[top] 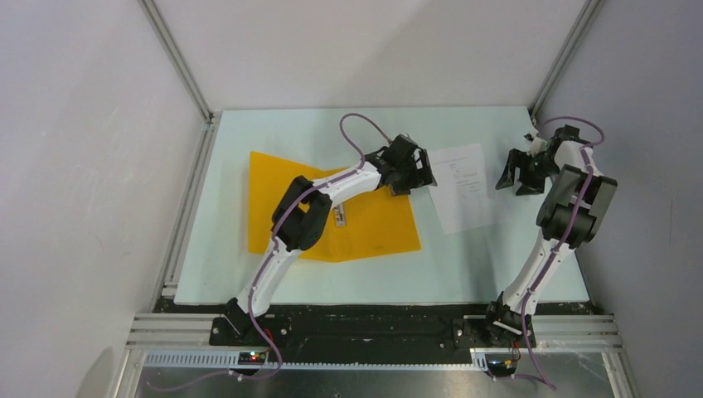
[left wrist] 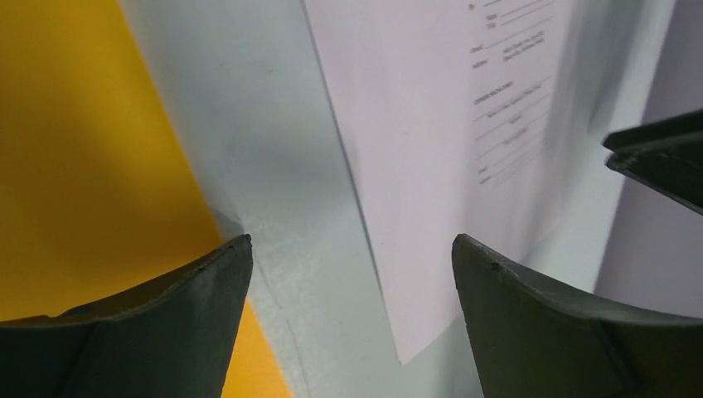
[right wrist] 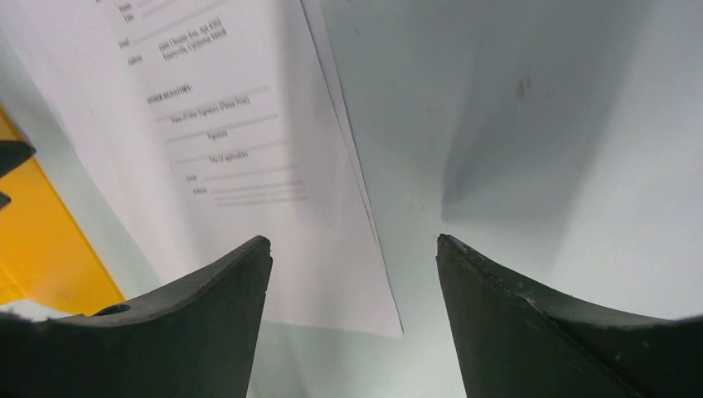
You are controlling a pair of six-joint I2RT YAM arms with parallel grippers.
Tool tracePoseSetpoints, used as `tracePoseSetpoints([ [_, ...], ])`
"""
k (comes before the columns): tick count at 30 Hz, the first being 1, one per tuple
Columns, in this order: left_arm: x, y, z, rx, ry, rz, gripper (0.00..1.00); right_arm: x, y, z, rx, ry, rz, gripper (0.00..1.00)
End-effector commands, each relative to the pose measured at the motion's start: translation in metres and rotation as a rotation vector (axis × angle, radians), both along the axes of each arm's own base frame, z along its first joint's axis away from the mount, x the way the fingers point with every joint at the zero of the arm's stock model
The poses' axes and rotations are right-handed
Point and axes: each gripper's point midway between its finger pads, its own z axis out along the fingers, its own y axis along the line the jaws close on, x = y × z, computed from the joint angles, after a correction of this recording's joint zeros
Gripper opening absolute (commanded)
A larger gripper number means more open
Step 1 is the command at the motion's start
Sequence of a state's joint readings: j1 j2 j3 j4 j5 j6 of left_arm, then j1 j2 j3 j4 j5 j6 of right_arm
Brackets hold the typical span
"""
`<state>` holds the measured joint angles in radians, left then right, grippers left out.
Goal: Put the files into the folder
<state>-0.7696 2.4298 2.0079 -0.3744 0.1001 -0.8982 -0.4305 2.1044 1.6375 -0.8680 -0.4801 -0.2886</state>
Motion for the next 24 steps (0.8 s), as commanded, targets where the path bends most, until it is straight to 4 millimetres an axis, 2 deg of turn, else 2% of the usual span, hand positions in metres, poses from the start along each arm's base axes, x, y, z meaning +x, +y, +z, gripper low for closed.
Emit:
tracePoseSetpoints([
  [1, -0.011, -0.020, -0.006, -0.072, 0.042, -0.011, 0.94, 0.025, 0.008, -0.003, -0.049, -0.029, 0.052, 0.78],
  [4, -0.014, -0.031, -0.004, -0.107, 0.047, -0.027, 0.94, 0.029, 0.010, -0.009, -0.070, -0.012, 0.059, 0.78],
  [9, -0.019, -0.040, -0.016, -0.106, 0.069, -0.005, 0.94, 0.029, 0.020, -0.021, -0.065, 0.025, 0.094, 0.80],
  [13, -0.020, -0.043, -0.020, -0.105, 0.078, 0.018, 0.95, 0.028, 0.020, -0.017, -0.055, 0.045, 0.104, 0.76],
  [24, -0.036, -0.043, -0.038, -0.112, 0.180, 0.058, 0.96, 0.011, 0.063, -0.014, 0.107, 0.108, 0.163, 0.74],
])
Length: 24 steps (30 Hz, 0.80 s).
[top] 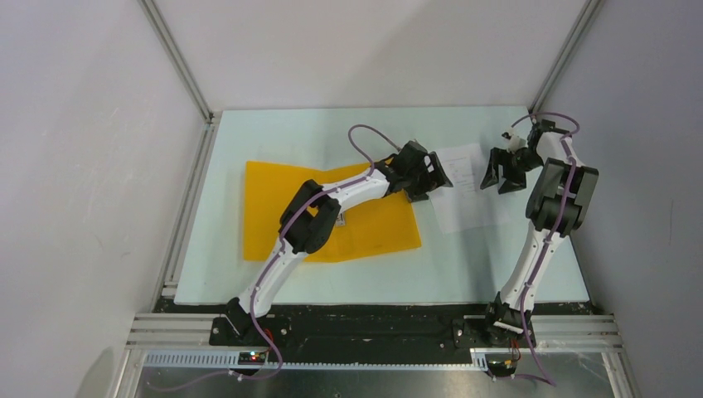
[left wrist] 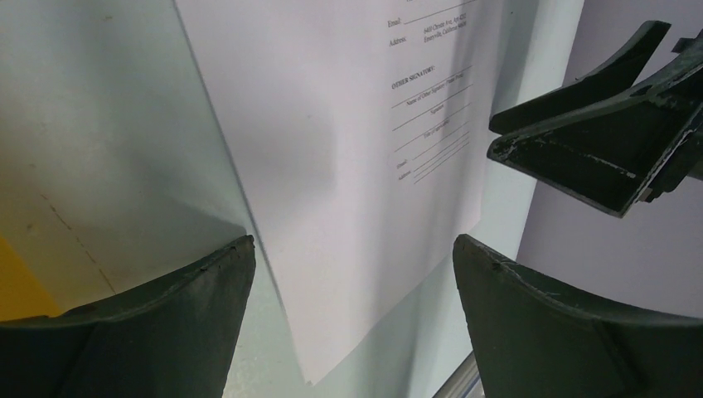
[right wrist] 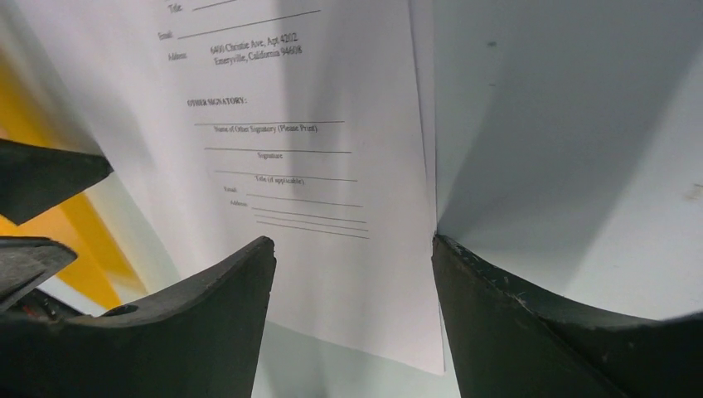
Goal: Put the files into the folder
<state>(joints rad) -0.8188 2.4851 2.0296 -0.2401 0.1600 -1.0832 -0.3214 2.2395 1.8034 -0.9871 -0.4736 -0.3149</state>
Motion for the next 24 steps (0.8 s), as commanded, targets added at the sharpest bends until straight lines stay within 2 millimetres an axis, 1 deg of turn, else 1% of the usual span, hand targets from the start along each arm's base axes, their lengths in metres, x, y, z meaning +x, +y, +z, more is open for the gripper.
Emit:
tracePoseSetpoints([
  [1, -0.020, 0.005, -0.041, 0.053, 0.112, 0.011, 0.96, -0.008, 0.026, 0.000, 0.100, 0.042, 0.028, 0.74],
  [2, -0.020, 0.006, -0.041, 0.045, 0.117, 0.013, 0.95, -0.009, 0.028, -0.001, 0.106, 0.046, 0.029, 0.74],
  [4, -0.017, 0.000, -0.031, -0.004, 0.104, 0.000, 0.95, -0.010, 0.029, -0.001, 0.113, 0.051, 0.029, 0.75],
  [6, -0.013, -0.001, -0.023, -0.036, 0.091, -0.006, 0.94, -0.012, 0.029, -0.003, 0.116, 0.058, 0.029, 0.74],
  [9, -0.005, 0.001, -0.011, -0.065, 0.070, -0.008, 0.92, -0.014, 0.028, -0.004, 0.117, 0.066, 0.026, 0.75],
  [15, 0.015, -0.002, 0.036, -0.199, -0.017, -0.020, 0.89, -0.018, 0.028, -0.006, 0.124, 0.073, 0.019, 0.75],
  [18, 0.020, -0.005, 0.057, -0.258, -0.051, -0.031, 0.88, -0.017, 0.028, -0.005, 0.131, 0.071, 0.012, 0.75],
  [20, 0.021, -0.006, 0.062, -0.275, -0.057, -0.037, 0.88, -0.016, 0.030, -0.002, 0.162, 0.064, 0.002, 0.75],
  [24, 0.021, -0.004, 0.061, -0.286, -0.052, -0.041, 0.88, -0.013, 0.035, 0.011, 0.268, 0.034, -0.027, 0.74],
])
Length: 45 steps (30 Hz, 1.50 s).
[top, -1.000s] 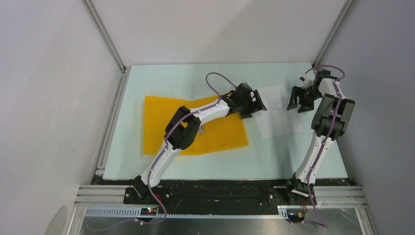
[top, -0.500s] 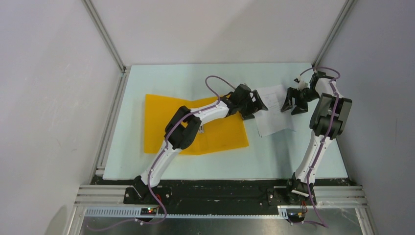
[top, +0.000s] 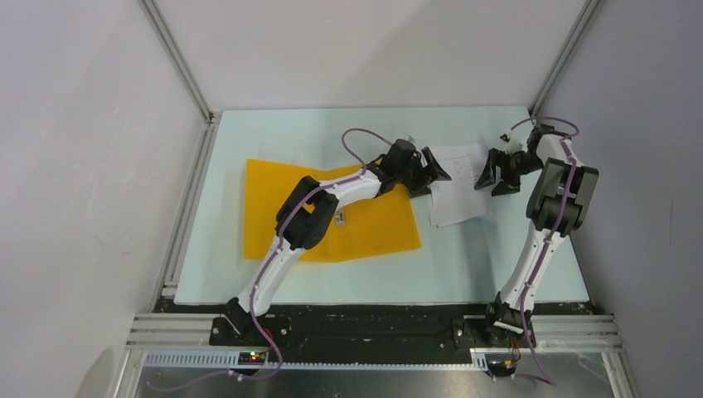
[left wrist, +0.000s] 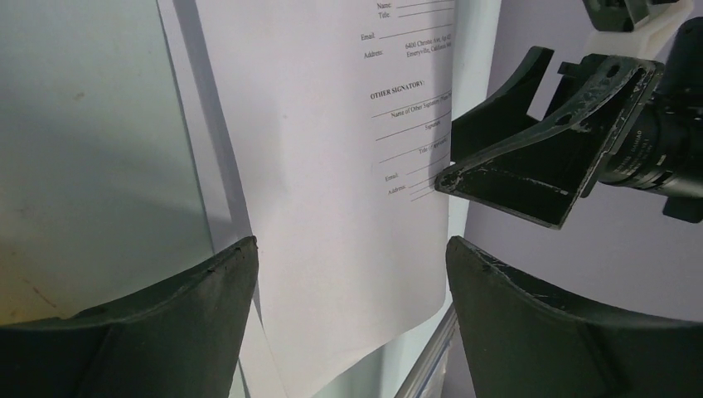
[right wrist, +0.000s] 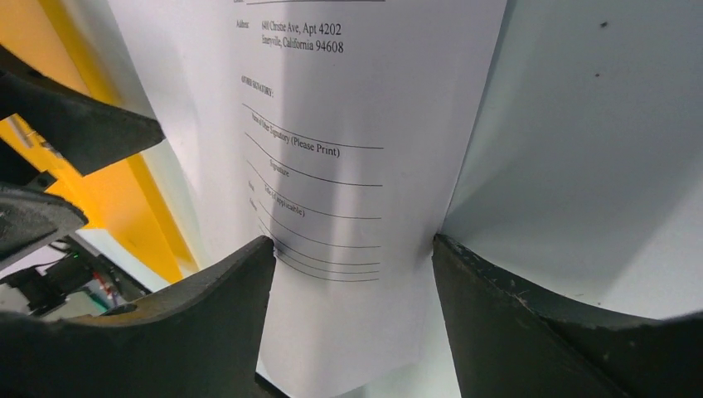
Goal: Put the files into the folder
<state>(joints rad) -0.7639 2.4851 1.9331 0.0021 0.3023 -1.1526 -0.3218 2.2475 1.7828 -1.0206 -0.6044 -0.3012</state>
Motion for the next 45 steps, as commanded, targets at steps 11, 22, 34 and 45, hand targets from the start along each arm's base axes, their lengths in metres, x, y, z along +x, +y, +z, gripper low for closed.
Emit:
tracePoseSetpoints([
  [11, 0.002, -0.009, 0.053, -0.176, -0.076, -0.069, 0.89, -0.010, 0.011, 0.014, 0.192, 0.013, -0.048, 0.74],
  [22, 0.000, -0.008, 0.013, -0.116, -0.048, -0.075, 0.88, -0.013, 0.021, 0.052, 0.409, -0.054, -0.064, 0.74],
  [34, -0.010, -0.008, -0.010, -0.095, 0.000, -0.087, 0.88, -0.021, 0.052, 0.072, 0.666, -0.062, -0.047, 0.83],
  [45, -0.015, -0.004, -0.017, -0.064, 0.009, -0.092, 0.88, -0.012, 0.056, 0.067, 0.679, -0.043, -0.072, 0.87],
])
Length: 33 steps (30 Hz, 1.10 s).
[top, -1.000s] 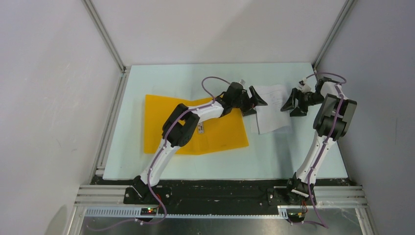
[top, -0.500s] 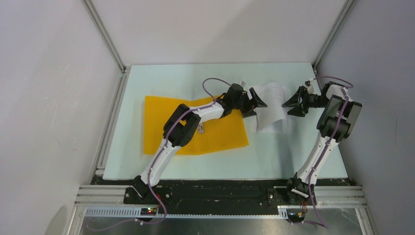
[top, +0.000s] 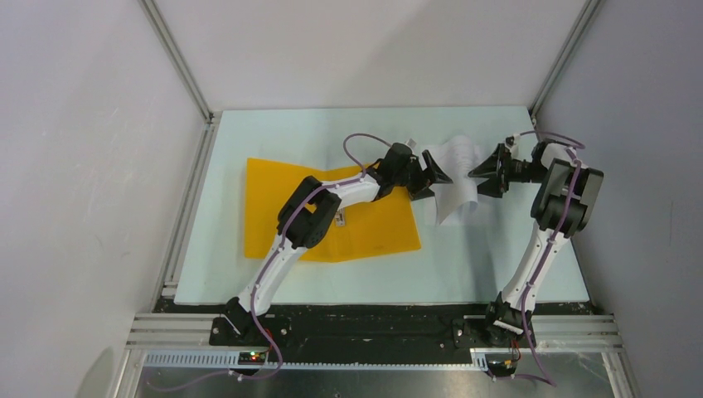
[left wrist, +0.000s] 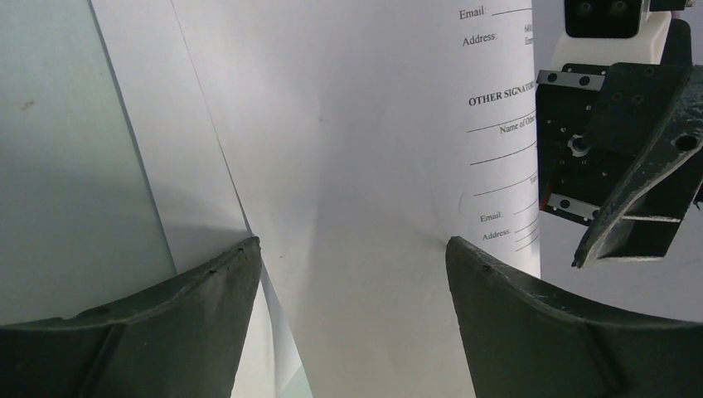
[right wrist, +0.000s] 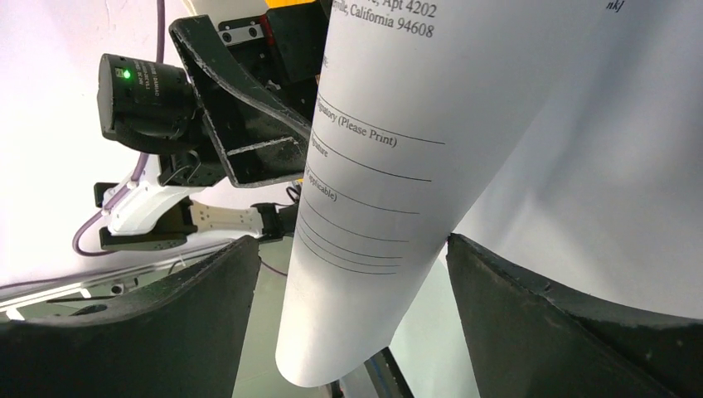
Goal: Put the files into the folder
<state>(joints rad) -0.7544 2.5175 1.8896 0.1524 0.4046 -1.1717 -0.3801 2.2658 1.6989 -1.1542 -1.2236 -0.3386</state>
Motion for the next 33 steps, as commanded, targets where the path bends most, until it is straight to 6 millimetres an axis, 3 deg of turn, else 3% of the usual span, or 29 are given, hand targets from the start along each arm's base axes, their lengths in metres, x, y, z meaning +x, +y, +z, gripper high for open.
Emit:
tracePoseSetpoints([
  [1, -0.009, 0.004, -0.014, 0.039, 0.014, -0.022, 0.88, 0.007, -0.002, 0.006, 0.031, 0.002, -0.030, 0.87],
  [5, -0.012, 0.006, -0.018, 0.051, 0.021, -0.025, 0.88, 0.014, -0.005, 0.018, 0.164, 0.026, -0.091, 0.92],
  [9, -0.013, 0.006, -0.019, 0.056, 0.017, -0.029, 0.88, 0.008, 0.010, 0.029, 0.308, 0.066, -0.088, 0.99],
  [13, -0.014, 0.007, -0.022, 0.069, 0.021, -0.033, 0.88, 0.006, 0.021, 0.015, 0.274, 0.068, -0.049, 1.00],
  [19, -0.015, 0.010, -0.022, 0.073, 0.029, -0.031, 0.88, 0.006, 0.021, 0.011, 0.202, 0.014, -0.021, 0.99],
  [27, -0.017, 0.012, -0.019, 0.078, 0.021, -0.037, 0.88, 0.011, 0.021, 0.045, 0.299, -0.097, -0.025, 0.99],
  [33, -0.022, 0.018, -0.022, 0.091, 0.021, -0.056, 0.88, 0.011, 0.028, 0.046, 0.309, -0.245, -0.013, 0.99],
])
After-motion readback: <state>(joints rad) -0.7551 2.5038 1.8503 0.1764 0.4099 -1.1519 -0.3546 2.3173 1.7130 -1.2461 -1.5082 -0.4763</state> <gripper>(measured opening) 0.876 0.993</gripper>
